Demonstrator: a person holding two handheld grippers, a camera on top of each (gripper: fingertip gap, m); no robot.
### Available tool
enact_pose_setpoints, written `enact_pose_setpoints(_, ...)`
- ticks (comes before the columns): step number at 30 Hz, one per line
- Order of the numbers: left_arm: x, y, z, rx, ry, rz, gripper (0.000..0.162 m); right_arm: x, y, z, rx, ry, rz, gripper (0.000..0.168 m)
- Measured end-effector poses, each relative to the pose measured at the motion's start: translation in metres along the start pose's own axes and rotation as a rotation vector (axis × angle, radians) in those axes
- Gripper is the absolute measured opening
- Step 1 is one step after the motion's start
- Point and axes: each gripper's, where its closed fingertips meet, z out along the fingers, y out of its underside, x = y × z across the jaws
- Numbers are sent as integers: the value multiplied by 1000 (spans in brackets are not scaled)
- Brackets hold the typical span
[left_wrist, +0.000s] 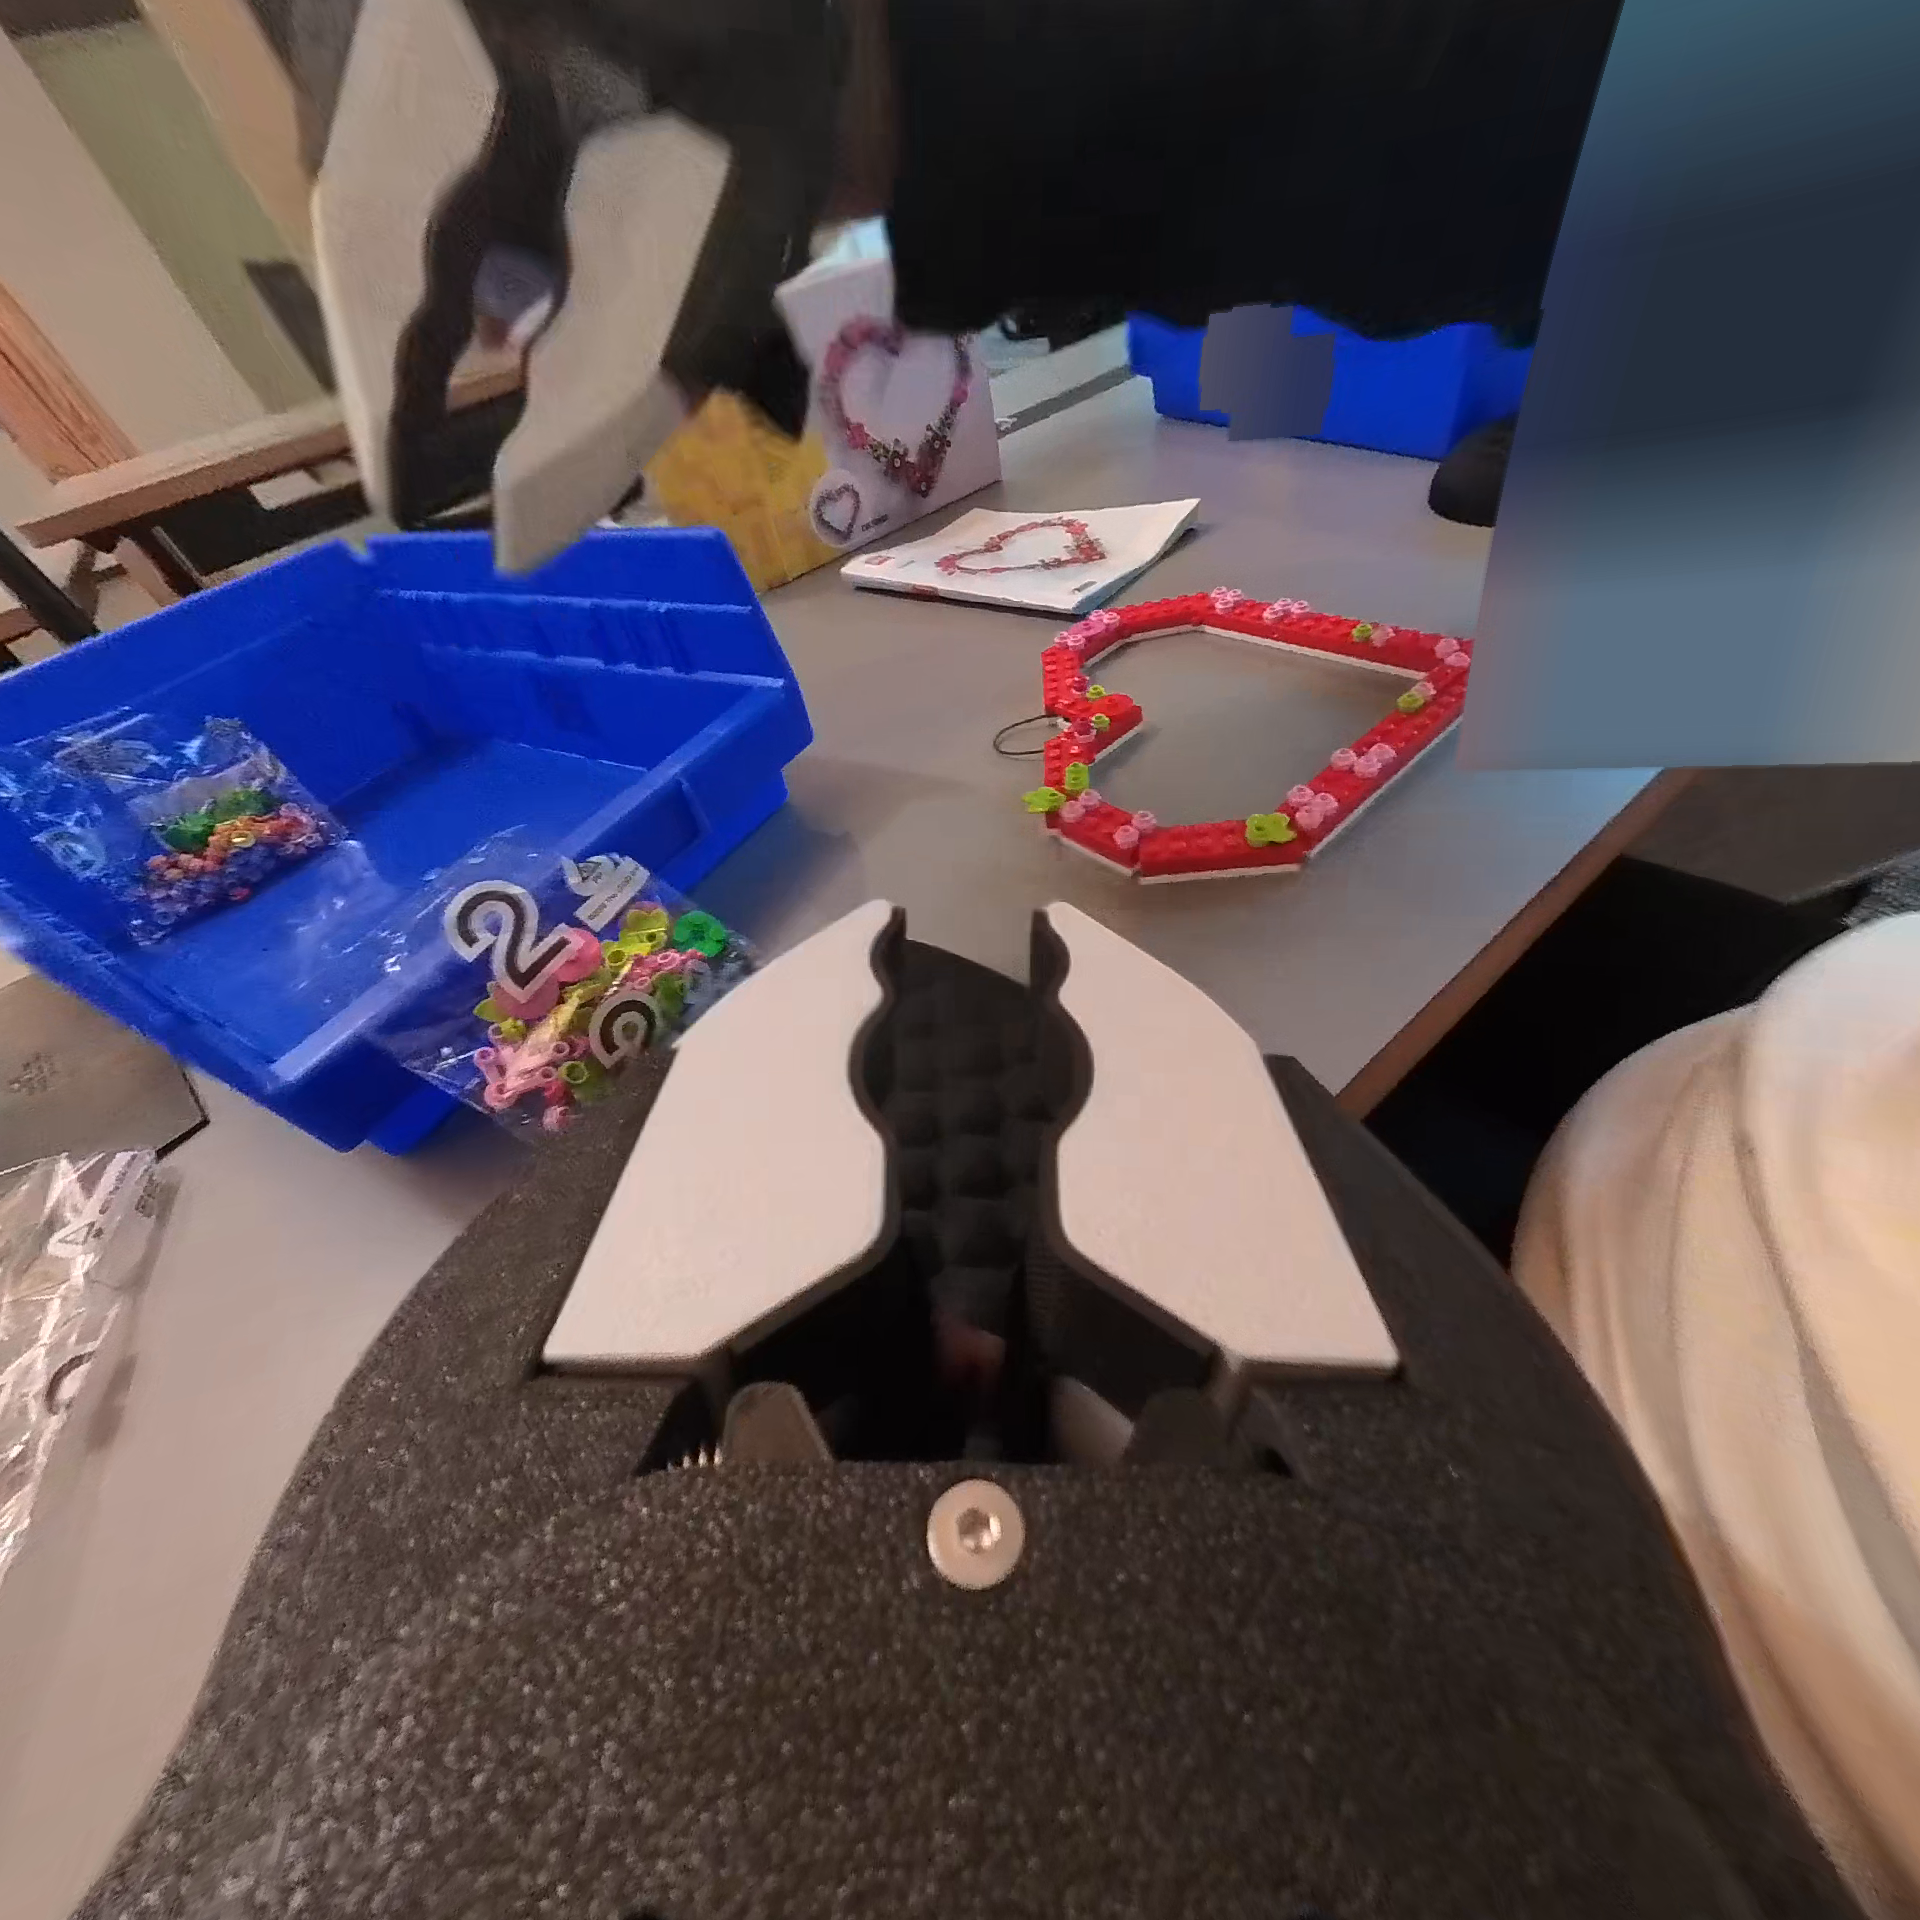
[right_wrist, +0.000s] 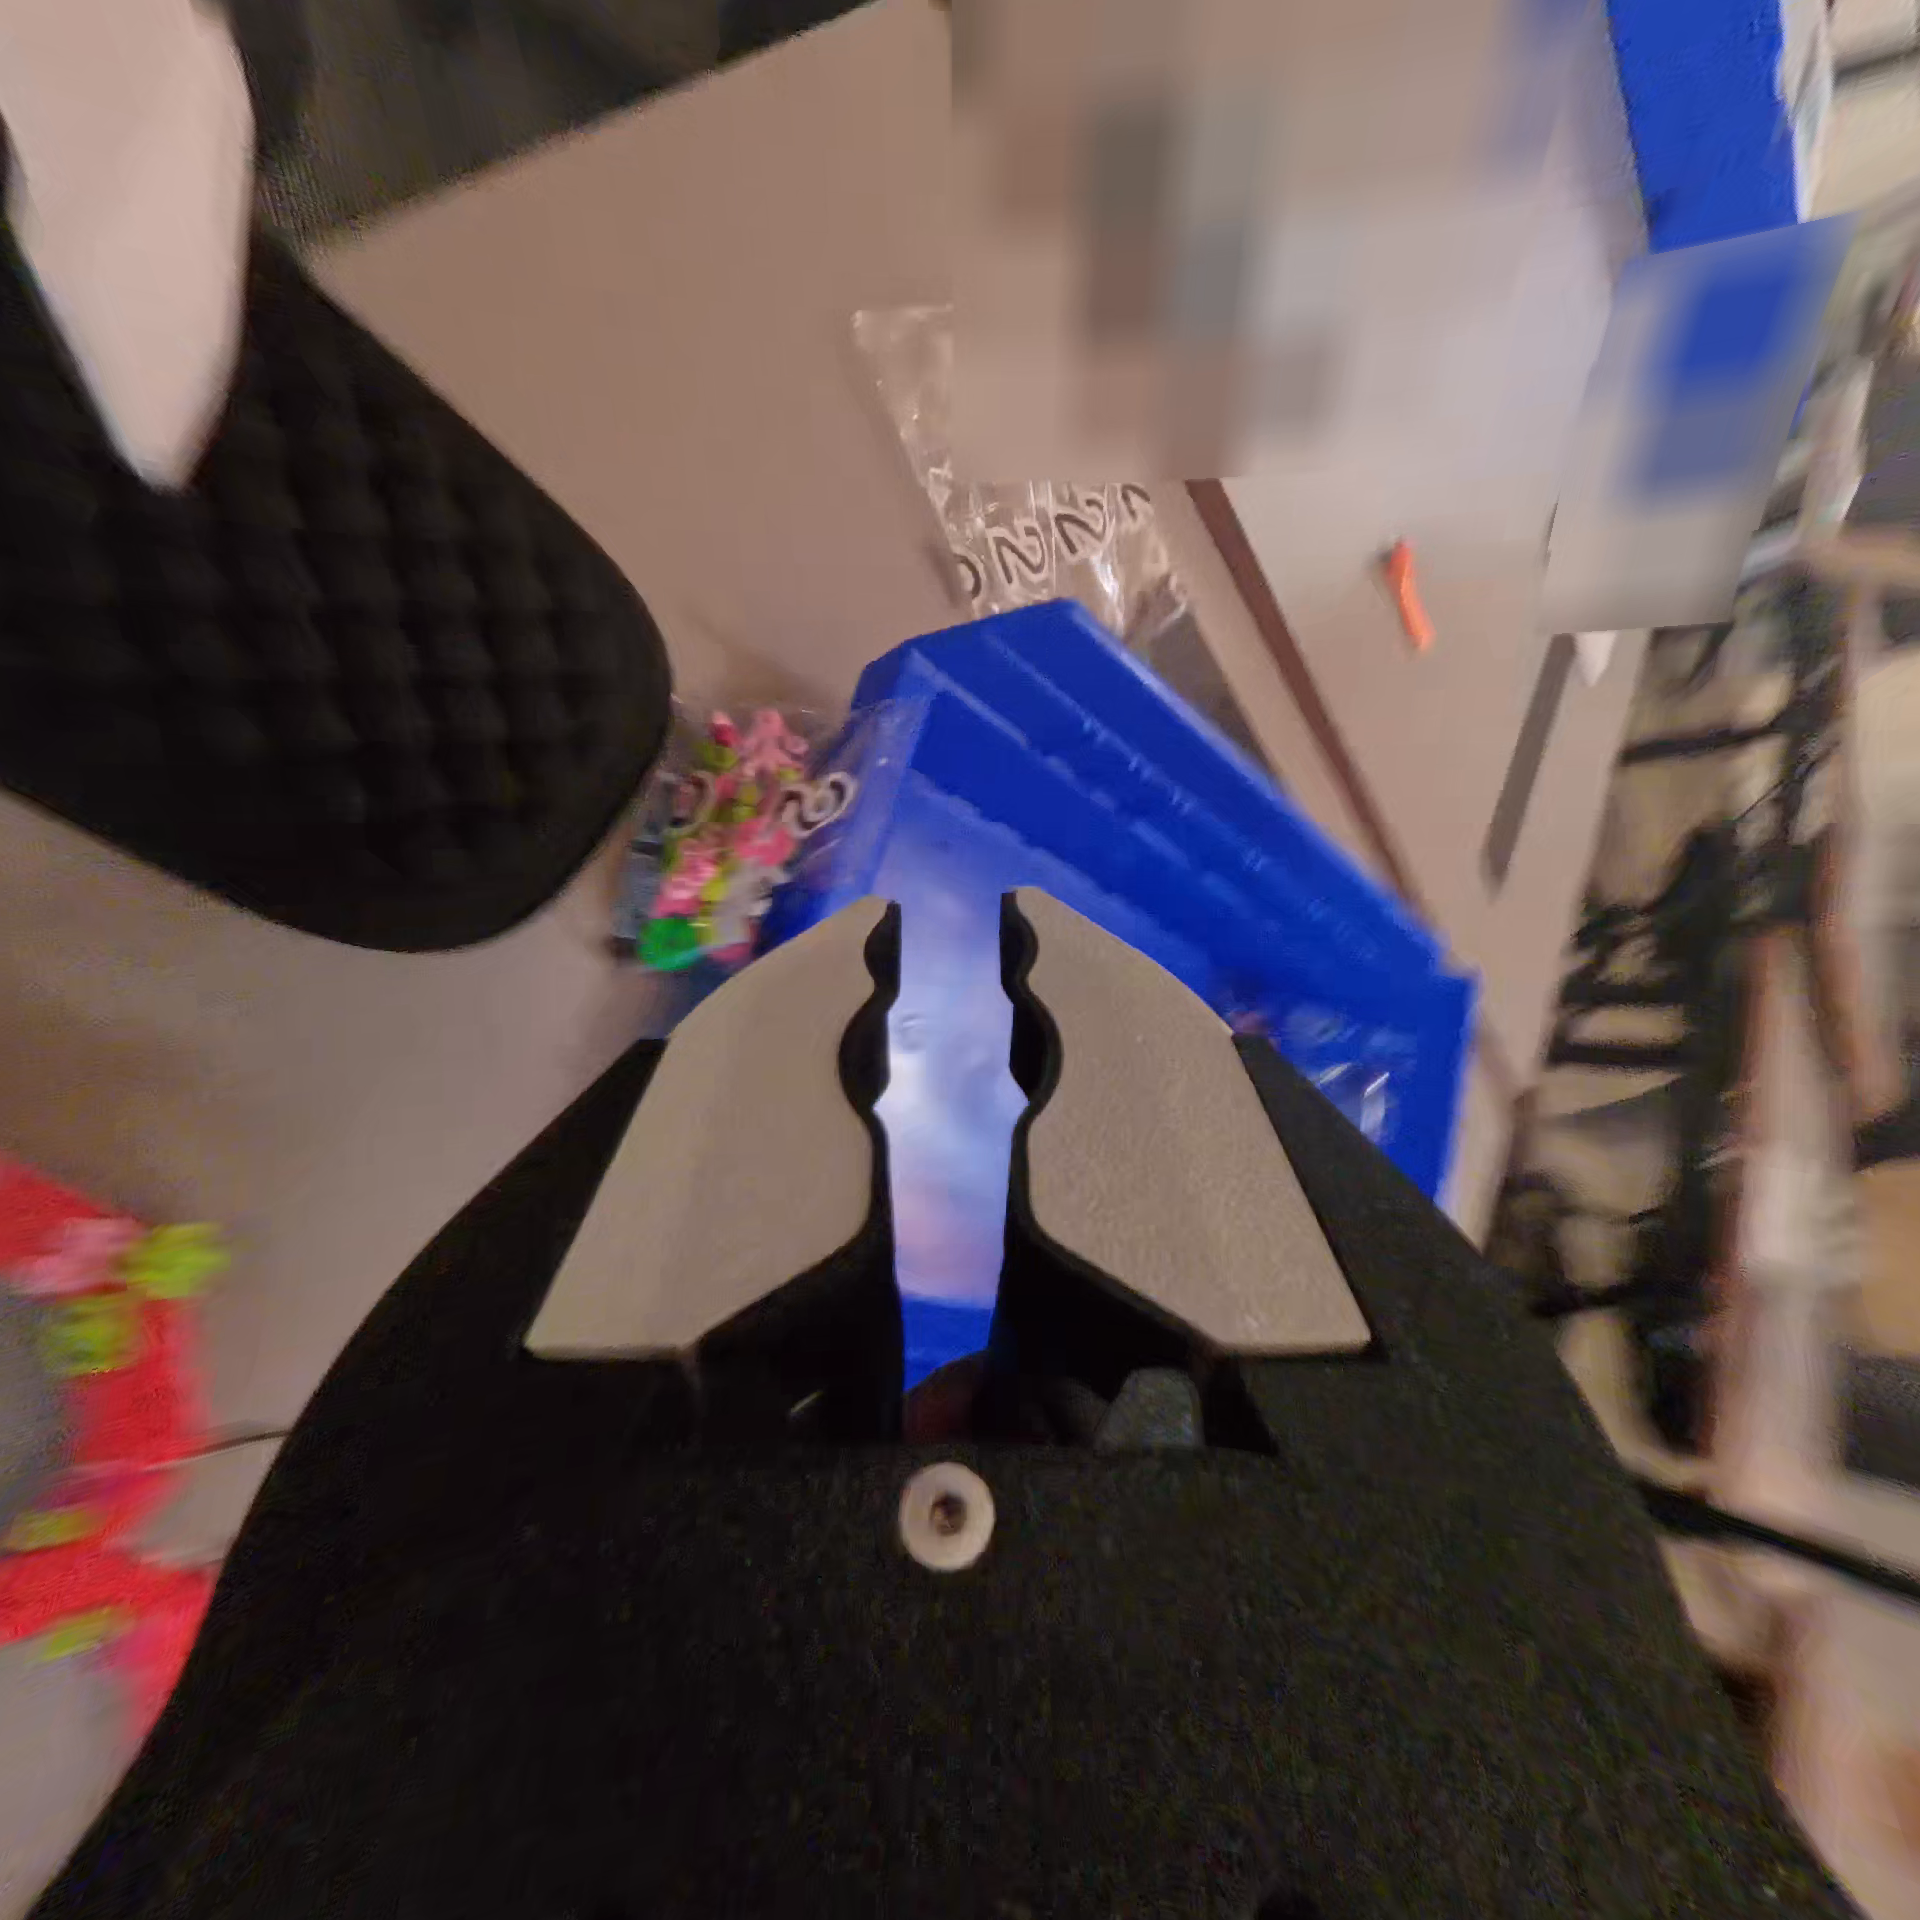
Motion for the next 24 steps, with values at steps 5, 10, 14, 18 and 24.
enact_pose_setpoints(5, 20, 12, 24, -146, 107, 111, 24, -83, 21, -69, 52, -227, 532, 23)
enact_pose_setpoints(10, 32, 7, 59, -259, 225, 272, 23, -167, 85, -91, -162, -301, 718, 25)
enact_pose_setpoints(14, 36, -8, 97, -273, 388, 252, 18, -180, 102, -82, -126, -262, 835, 25)
enact_pose_setpoints(18, 43, -1, 140, -361, 522, 283, 15, -176, 114, -74, -169, -227, 719, 23)
enact_pose_setpoints(24, 46, 17, 173, -418, 594, 317, 21, -180, 121, -64, -199, -311, 607, 22)
